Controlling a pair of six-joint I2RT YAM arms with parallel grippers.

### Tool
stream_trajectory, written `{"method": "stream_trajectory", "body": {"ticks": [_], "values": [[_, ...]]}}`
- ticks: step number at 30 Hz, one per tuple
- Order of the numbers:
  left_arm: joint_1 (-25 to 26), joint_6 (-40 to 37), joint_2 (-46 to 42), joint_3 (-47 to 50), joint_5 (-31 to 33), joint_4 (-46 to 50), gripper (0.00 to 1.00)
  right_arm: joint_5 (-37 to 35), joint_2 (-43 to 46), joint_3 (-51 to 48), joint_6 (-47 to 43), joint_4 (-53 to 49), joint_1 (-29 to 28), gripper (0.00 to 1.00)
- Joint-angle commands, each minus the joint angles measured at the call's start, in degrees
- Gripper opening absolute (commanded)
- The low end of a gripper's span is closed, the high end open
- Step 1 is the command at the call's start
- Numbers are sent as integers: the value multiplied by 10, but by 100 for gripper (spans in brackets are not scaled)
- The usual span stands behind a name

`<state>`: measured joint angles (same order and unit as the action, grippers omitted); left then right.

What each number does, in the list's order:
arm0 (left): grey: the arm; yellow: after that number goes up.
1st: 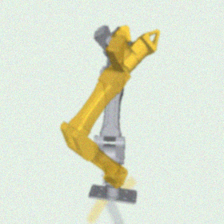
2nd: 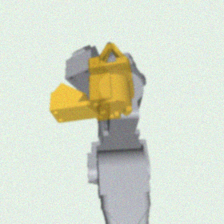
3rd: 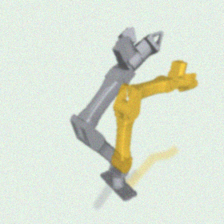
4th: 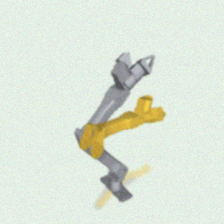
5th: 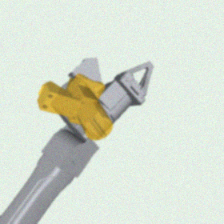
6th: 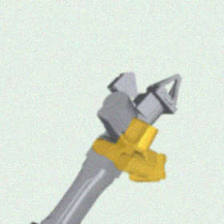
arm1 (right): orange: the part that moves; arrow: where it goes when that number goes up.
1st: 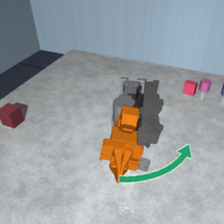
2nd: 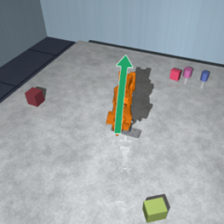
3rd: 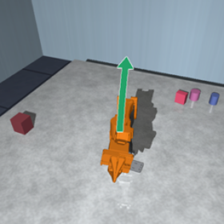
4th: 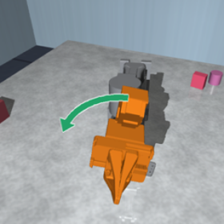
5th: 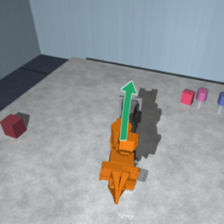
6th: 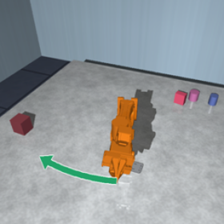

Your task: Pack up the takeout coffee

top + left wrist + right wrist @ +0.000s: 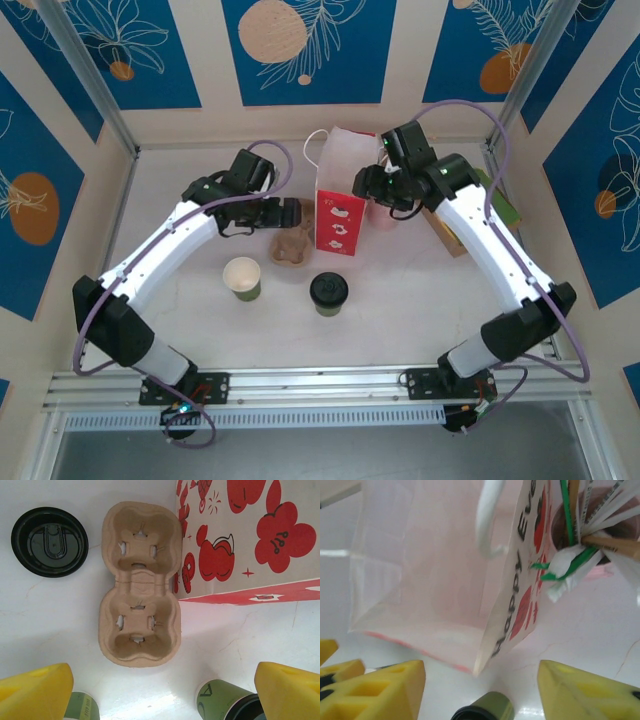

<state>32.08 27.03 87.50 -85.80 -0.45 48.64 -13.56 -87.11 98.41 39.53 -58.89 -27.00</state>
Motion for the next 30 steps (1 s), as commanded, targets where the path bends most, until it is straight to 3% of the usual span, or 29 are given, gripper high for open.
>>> {"method": "stream_trajectory", "body": {"ticks": [1, 10, 14, 17, 30], "values": [[-9, -13, -8, 8, -16, -8, 93, -4, -31, 35, -1, -8, 19, 57], [-21, -17, -17, 20, -29, -11, 93, 4, -150, 150, -39, -58, 15, 45], [-26, -17, -17, 25, -34, -14, 93, -10, -174, 182, -46, -100, 14, 30], [-29, -16, -17, 27, -40, -19, 93, -23, -161, 171, -52, -109, 9, 24], [-34, -9, 7, 22, -69, -32, 90, -20, -57, 56, -38, -109, 9, 16]]}}
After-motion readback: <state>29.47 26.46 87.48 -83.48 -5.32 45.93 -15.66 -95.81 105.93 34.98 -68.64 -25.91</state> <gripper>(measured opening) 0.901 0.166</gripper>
